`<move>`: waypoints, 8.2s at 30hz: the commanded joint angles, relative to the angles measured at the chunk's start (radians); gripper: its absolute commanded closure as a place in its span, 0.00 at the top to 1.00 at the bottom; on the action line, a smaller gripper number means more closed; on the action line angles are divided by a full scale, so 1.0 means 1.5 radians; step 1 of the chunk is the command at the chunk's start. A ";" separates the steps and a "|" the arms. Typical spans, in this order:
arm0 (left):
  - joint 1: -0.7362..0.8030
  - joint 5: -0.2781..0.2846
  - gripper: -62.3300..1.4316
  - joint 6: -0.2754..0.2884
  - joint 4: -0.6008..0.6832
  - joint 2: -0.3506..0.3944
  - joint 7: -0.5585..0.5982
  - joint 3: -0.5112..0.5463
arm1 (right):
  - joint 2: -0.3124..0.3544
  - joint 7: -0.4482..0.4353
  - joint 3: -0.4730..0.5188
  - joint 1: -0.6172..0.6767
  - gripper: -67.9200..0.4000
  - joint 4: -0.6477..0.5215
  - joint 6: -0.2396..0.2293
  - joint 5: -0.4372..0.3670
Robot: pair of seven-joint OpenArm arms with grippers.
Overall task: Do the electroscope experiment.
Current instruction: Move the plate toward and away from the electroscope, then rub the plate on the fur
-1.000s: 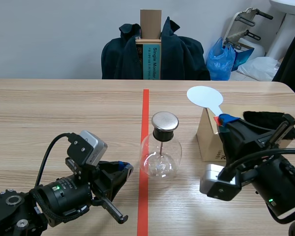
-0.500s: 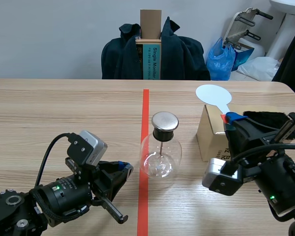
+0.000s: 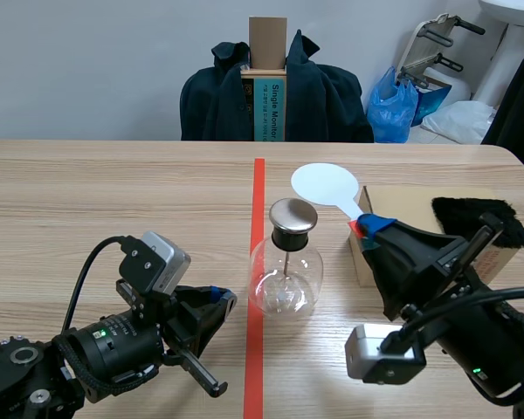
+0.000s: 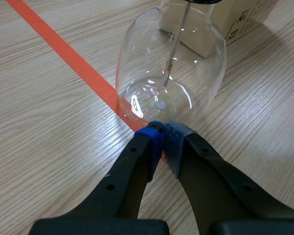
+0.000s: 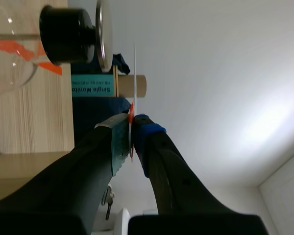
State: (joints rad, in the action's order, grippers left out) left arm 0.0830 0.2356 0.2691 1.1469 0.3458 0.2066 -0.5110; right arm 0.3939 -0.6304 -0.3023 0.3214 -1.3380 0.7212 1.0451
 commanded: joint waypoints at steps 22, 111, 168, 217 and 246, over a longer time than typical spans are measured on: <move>-0.009 0.004 0.07 0.001 0.009 -0.007 0.007 0.004 | 0.007 -0.110 0.010 -0.013 0.02 -0.014 0.007 -0.005; 0.441 -0.056 1.00 0.006 0.401 0.235 0.140 0.268 | -0.011 0.069 0.376 0.130 0.02 -0.130 -0.111 -0.268; 0.441 -0.059 1.00 0.006 0.401 0.235 0.143 0.268 | -0.057 0.184 0.249 0.033 0.02 0.083 -0.208 -0.088; 0.441 -0.059 1.00 0.006 0.401 0.235 0.141 0.268 | -0.075 0.144 0.238 0.018 0.02 0.070 -0.230 -0.053; 0.441 -0.061 1.00 0.006 0.401 0.235 0.139 0.268 | -0.078 0.152 0.236 0.020 0.02 0.069 -0.232 -0.053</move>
State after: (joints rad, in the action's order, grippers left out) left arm 0.7479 0.1379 0.2810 1.7428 0.7036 0.4004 -0.1070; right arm 0.2630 -0.4168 0.0505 0.3527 -1.2251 0.3801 0.9657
